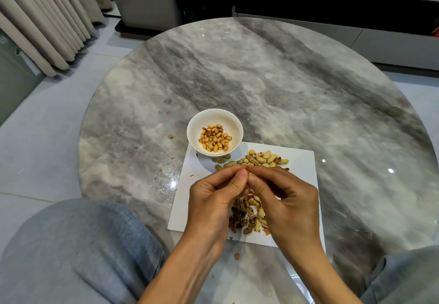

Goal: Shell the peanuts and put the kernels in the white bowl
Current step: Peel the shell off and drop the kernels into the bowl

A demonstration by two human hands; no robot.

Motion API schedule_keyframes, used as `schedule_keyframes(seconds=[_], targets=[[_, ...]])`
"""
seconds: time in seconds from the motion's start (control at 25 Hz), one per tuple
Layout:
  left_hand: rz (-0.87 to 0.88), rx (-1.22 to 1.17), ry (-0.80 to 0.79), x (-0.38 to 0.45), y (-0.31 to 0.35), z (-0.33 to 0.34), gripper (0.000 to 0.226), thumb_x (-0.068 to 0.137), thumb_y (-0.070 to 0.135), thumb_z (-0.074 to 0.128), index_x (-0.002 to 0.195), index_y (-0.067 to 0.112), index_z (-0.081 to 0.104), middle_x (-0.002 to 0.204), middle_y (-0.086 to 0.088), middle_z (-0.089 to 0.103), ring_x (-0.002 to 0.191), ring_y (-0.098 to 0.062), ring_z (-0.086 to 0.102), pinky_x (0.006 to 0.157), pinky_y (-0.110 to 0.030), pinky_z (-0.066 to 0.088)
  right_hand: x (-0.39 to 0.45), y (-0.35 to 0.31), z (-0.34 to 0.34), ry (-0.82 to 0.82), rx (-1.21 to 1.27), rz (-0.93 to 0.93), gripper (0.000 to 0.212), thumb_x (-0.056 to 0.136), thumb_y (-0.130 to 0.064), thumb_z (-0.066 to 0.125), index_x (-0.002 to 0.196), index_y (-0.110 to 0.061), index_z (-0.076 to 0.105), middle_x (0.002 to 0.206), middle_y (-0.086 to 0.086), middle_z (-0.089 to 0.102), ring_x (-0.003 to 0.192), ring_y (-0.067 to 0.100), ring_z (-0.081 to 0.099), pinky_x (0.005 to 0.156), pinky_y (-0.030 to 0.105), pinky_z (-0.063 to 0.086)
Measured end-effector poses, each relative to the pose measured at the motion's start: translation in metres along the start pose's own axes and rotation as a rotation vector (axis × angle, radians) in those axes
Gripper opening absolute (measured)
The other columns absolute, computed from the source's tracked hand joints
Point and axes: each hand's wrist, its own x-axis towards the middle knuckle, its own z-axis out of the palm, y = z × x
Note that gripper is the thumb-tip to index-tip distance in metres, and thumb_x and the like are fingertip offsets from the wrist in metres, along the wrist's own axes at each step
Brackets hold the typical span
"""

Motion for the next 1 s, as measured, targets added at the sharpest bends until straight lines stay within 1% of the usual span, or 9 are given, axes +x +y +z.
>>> schedule_keyframes(seconds=[0.08,0.16,0.32,0.44,0.6,0.72,0.8,0.88,1.0], targets=[[0.023,0.054,-0.033,0.0,0.002,-0.002,0.029,0.069,0.015,0.073,0.097,0.01,0.078,0.094,-0.011,0.077,0.08,-0.016,0.071,0.075,-0.021,0.055,0.001,-0.001,-0.002,0.006,0.119,0.147,0.019,0.085,-0.007,0.075,0.098,-0.02,0.079,0.091,-0.007,0.077,0.089,0.015,0.074,0.08,0.038,0.06],[0.057,0.107,-0.04,-0.001,0.003,-0.003,0.027,0.073,0.011,0.073,0.1,0.011,0.077,0.096,-0.01,0.078,0.085,-0.017,0.073,0.075,-0.021,0.056,0.001,-0.001,-0.003,0.026,0.158,0.2,0.02,0.084,-0.007,0.076,0.096,-0.022,0.078,0.089,-0.006,0.078,0.087,0.016,0.074,0.081,0.042,0.061],[0.206,0.336,-0.05,-0.002,0.006,-0.007,0.02,0.077,0.012,0.077,0.095,0.019,0.08,0.096,-0.001,0.078,0.094,-0.015,0.074,0.082,-0.028,0.058,0.0,-0.005,-0.004,0.035,0.137,0.179,0.021,0.083,-0.008,0.077,0.095,-0.025,0.078,0.09,-0.007,0.077,0.088,0.015,0.074,0.079,0.038,0.06],[0.302,0.502,-0.086,0.0,0.007,-0.009,0.019,0.081,0.01,0.078,0.097,0.019,0.08,0.097,0.005,0.077,0.096,-0.012,0.073,0.086,-0.033,0.059,0.003,-0.009,-0.005,0.037,0.196,0.228,0.017,0.083,-0.008,0.076,0.094,-0.02,0.078,0.089,-0.004,0.077,0.087,0.015,0.074,0.078,0.032,0.059],[0.366,0.559,-0.102,-0.001,0.006,-0.007,0.019,0.083,0.007,0.077,0.098,0.018,0.079,0.096,0.006,0.077,0.094,-0.012,0.073,0.084,-0.031,0.06,0.005,-0.012,-0.007,0.058,0.343,0.349,0.015,0.083,-0.001,0.073,0.093,-0.012,0.077,0.086,0.003,0.078,0.083,0.016,0.075,0.072,0.021,0.056],[0.494,0.645,-0.066,-0.001,0.004,-0.009,0.02,0.086,0.006,0.075,0.098,0.022,0.078,0.095,0.009,0.076,0.093,-0.01,0.073,0.083,-0.028,0.059,0.001,-0.015,-0.001,0.089,0.471,0.438,0.016,0.082,0.003,0.072,0.091,-0.009,0.076,0.081,0.009,0.076,0.076,0.021,0.074,0.069,0.021,0.057],[0.53,0.689,-0.056,0.001,0.003,-0.011,0.017,0.087,0.013,0.072,0.1,0.022,0.078,0.097,0.011,0.075,0.095,-0.009,0.072,0.083,-0.029,0.059,0.002,-0.016,0.001,0.088,0.555,0.507,0.015,0.078,-0.001,0.072,0.092,-0.007,0.075,0.082,0.013,0.075,0.075,0.024,0.073,0.068,0.022,0.057],[0.533,0.709,-0.052,0.0,0.003,-0.01,0.018,0.085,0.018,0.07,0.1,0.022,0.078,0.097,0.012,0.075,0.095,-0.007,0.072,0.084,-0.029,0.058,0.003,-0.016,0.0,0.063,0.601,0.555,0.016,0.075,-0.006,0.072,0.091,-0.006,0.075,0.084,0.015,0.075,0.075,0.025,0.073,0.068,0.024,0.058],[0.489,0.643,-0.031,0.0,0.004,-0.01,0.017,0.084,0.016,0.071,0.096,0.024,0.078,0.094,0.011,0.076,0.093,-0.009,0.073,0.084,-0.032,0.059,0.003,-0.015,0.0,0.064,0.56,0.561,0.011,0.083,0.0,0.068,0.086,-0.007,0.076,0.081,0.014,0.074,0.072,0.022,0.07,0.065,0.023,0.057]])
